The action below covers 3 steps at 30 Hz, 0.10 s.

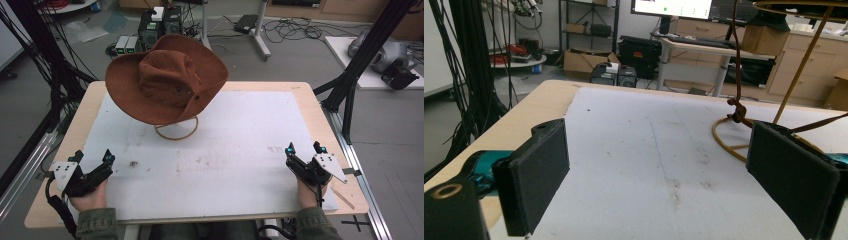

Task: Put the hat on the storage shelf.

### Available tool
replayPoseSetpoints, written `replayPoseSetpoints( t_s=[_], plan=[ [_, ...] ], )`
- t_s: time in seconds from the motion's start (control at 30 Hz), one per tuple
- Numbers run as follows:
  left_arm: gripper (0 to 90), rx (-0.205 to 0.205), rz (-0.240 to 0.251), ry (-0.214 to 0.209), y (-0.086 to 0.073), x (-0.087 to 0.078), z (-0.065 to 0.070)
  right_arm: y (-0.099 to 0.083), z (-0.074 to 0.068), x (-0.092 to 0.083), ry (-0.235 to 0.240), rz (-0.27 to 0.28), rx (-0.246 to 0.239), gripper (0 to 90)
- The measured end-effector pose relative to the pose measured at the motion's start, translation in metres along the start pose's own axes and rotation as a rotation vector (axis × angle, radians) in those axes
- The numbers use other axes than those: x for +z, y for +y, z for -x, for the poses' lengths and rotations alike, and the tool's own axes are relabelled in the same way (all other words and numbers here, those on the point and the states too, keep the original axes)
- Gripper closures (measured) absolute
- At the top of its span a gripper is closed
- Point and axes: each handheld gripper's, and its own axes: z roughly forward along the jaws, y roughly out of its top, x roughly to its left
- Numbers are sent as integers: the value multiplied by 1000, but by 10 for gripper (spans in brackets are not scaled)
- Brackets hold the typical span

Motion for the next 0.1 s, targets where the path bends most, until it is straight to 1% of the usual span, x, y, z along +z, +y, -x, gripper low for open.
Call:
replayPoseSetpoints(
  t_s=[0.1],
  plan=[
    [106,-1,0,1,0,0,0,0,0,1,2,2,-1,150]
  ],
)
